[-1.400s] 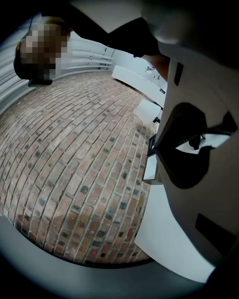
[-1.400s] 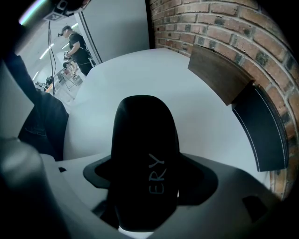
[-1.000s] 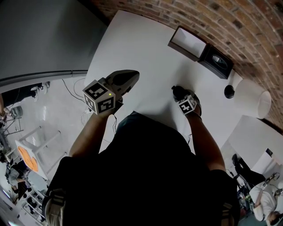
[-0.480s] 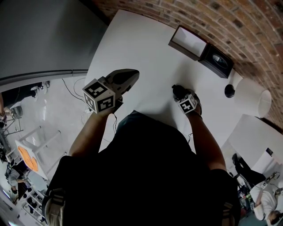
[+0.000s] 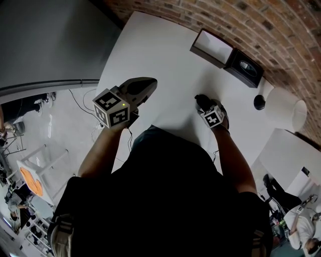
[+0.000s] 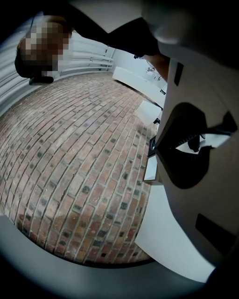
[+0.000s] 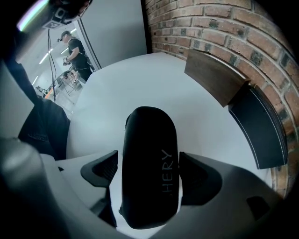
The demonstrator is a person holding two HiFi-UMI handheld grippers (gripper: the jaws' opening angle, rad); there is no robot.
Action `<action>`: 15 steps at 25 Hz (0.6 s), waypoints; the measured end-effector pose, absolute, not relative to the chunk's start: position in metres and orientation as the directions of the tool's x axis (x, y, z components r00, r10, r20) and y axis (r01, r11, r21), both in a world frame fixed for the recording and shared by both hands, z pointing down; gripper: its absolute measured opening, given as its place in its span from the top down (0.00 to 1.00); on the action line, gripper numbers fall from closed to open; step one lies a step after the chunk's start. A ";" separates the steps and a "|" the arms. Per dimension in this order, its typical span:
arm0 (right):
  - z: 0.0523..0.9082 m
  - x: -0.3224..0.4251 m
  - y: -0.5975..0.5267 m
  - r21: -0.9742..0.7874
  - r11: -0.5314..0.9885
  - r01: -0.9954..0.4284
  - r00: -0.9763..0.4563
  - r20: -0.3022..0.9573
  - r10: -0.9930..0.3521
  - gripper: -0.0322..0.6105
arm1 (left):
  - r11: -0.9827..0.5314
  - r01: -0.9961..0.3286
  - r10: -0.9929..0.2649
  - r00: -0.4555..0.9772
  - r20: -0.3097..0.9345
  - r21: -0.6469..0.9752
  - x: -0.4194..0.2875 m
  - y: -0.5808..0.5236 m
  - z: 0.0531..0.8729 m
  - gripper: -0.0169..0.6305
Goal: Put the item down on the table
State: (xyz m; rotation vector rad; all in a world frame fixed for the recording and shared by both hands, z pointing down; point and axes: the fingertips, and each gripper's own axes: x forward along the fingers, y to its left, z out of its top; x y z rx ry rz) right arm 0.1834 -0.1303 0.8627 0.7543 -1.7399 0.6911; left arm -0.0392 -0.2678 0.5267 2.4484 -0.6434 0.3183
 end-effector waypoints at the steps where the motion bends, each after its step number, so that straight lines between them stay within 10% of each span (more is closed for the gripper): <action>1: 0.861 0.184 -0.131 -0.085 0.630 -0.772 -0.233 0.960 -0.156 0.29 | -0.715 -0.512 -0.374 0.855 0.358 0.476 -0.039 -0.267 0.526 0.95; 15: 0.834 0.192 -0.141 -0.057 0.595 -0.802 -0.236 0.945 -0.227 0.28 | -0.730 -0.498 -0.370 0.864 0.341 0.468 -0.034 -0.257 0.515 0.95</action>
